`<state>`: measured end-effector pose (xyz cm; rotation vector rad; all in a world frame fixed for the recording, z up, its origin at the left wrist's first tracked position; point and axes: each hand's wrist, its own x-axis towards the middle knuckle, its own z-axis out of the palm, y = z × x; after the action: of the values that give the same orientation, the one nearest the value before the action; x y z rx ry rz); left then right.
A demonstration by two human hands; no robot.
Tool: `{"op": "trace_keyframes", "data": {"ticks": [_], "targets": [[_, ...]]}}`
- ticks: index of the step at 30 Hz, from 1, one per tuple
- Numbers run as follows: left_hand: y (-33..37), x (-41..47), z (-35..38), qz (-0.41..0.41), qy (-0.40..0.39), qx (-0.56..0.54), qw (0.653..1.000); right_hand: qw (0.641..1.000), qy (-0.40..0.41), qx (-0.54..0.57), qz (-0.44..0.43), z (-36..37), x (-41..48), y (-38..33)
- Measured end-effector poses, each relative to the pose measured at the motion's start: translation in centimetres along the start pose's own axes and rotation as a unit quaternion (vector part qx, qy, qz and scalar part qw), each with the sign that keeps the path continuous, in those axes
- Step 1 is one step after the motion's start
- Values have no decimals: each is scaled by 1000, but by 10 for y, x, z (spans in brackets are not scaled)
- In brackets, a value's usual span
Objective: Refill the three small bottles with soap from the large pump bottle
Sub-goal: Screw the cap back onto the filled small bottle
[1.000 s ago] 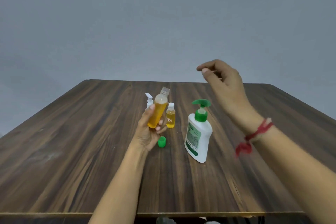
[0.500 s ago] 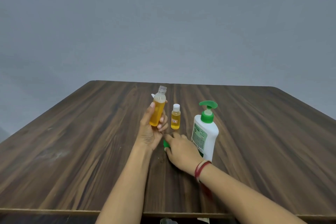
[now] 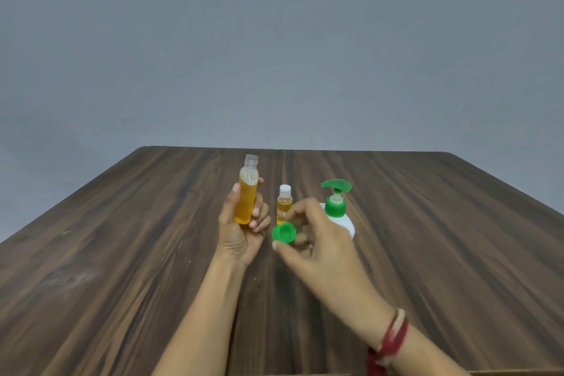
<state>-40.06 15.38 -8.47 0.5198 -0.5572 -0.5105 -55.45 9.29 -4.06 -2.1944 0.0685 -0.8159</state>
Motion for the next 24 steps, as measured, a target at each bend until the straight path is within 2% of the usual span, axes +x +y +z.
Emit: {"op": "trace_keyframes", "data": {"ticks": [3,5,12,18,24], "targets": [[-4,-3,4,-14,-4,10,1000,998,42,5,-53,-22,15,-22],[-5,-5,6,-27,-11,15,999,997,37,-18,-68,-32,31,-25],[-6,-8,9,-53,-28,38,997,979,-39,-184,-83,-51,77,-17],[-6,-9,13,-58,-23,81,995,959,-119,-234,-110,-64,100,-25],[-4,-11,15,-56,-23,125,990,943,-224,-224,-101,-70,115,-37]]}}
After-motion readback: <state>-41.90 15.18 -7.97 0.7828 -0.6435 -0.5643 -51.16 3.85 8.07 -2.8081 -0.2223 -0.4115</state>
